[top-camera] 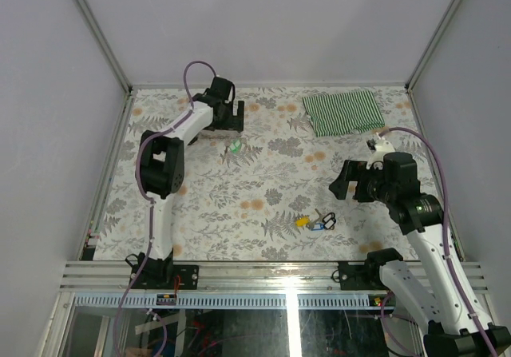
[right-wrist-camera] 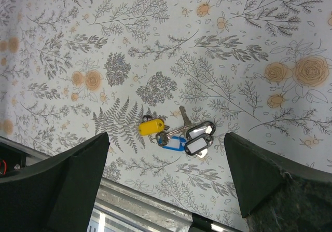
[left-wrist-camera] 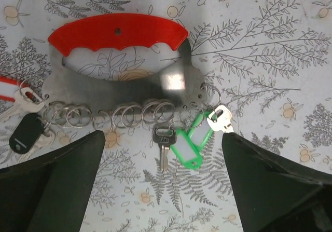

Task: Put the keys on the keyring

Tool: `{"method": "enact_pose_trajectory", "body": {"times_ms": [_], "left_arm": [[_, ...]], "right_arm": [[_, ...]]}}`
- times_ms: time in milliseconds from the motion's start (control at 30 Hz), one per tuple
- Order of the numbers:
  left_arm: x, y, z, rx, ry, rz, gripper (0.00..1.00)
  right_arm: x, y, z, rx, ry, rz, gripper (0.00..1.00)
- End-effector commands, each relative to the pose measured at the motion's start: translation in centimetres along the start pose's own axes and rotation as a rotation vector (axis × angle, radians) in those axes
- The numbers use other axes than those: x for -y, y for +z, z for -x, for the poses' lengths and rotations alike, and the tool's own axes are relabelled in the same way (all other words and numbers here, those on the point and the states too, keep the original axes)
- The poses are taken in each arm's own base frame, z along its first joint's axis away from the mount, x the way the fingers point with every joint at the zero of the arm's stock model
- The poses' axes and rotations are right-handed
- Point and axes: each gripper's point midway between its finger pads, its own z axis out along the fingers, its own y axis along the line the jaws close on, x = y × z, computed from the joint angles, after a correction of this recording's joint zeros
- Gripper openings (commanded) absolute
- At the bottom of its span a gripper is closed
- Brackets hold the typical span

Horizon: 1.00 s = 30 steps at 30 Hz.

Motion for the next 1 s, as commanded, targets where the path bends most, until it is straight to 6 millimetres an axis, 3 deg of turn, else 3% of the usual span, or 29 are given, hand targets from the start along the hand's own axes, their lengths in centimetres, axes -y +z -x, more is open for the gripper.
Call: {"method": "enact_pose_trajectory", "body": {"times_ms": [0, 133, 633, 967], "left_arm": [[1.0, 0.3, 2.3, 0.055, 0.053, -0.031, 1.00], [1.2, 1.0, 3.2, 0.067, 0.082, -0.037, 1.00], [2.2, 4.5, 3.2, 0.036, 0.106, -0.083, 1.00], [1.1, 6.2, 3.0, 0.019, 0.073, -0.087, 1.00]], "right_arm": [[-0.8, 0.3, 0.7, 0.022, -0.023, 0.053, 1.00], [-0.9, 0.5, 0.6, 0.010, -0.023, 0.058, 0.99], [-1.1, 0.9, 0.2, -0.019, -0.022, 0.075, 1.00], [-1.2, 1.0, 0.1, -0.029, -0.024, 0.085, 1.00]]}}
